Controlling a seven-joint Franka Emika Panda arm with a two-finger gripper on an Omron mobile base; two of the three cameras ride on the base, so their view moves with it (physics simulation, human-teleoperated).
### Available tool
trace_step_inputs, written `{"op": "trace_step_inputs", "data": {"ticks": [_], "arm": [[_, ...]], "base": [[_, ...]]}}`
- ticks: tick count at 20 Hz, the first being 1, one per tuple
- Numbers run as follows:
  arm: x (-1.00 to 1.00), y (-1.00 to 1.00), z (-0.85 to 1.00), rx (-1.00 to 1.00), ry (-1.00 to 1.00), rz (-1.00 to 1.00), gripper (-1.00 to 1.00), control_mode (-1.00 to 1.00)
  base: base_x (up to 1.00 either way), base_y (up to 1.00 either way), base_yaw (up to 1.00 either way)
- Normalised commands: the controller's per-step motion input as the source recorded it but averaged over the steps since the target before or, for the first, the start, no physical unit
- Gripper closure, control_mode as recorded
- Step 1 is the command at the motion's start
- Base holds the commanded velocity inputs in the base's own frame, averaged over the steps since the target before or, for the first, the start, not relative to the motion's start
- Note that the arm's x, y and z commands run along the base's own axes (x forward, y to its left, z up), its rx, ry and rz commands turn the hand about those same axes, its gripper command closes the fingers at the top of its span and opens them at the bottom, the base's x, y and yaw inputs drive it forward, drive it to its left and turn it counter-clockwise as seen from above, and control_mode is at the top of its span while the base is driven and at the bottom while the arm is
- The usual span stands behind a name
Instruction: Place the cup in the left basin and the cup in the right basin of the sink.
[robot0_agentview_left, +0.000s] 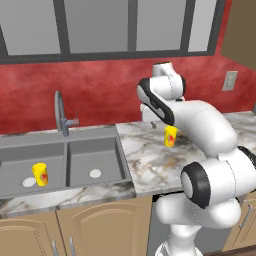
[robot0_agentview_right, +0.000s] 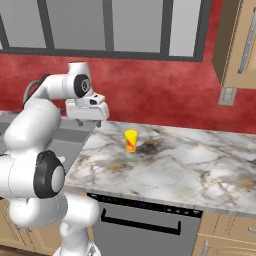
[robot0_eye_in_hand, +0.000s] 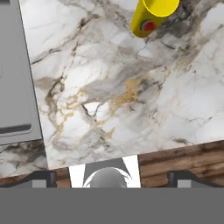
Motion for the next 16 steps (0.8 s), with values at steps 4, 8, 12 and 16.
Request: {"op": "trace_step_inputs", "data": {"ticks": [4,8,12,16], "arm": [[0.24,-0.36,-0.06,-0.01,0.05,-0.08,-1.0,-1.0],[0.23,-0.35,-0.09,0.0,0.09,-0.08,-1.0,-1.0],[0.2,-0.21,-0.15,0.0,0.12,-0.08,-1.0,-1.0],[0.21,-0.19,-0.15,0.0,0.1,-0.07,-1.0,-1.0]], "base": [[0.0,0.0,0.0],[0.0,0.0,0.0],[0.0,0.0,0.0],[0.0,0.0,0.0]]}}
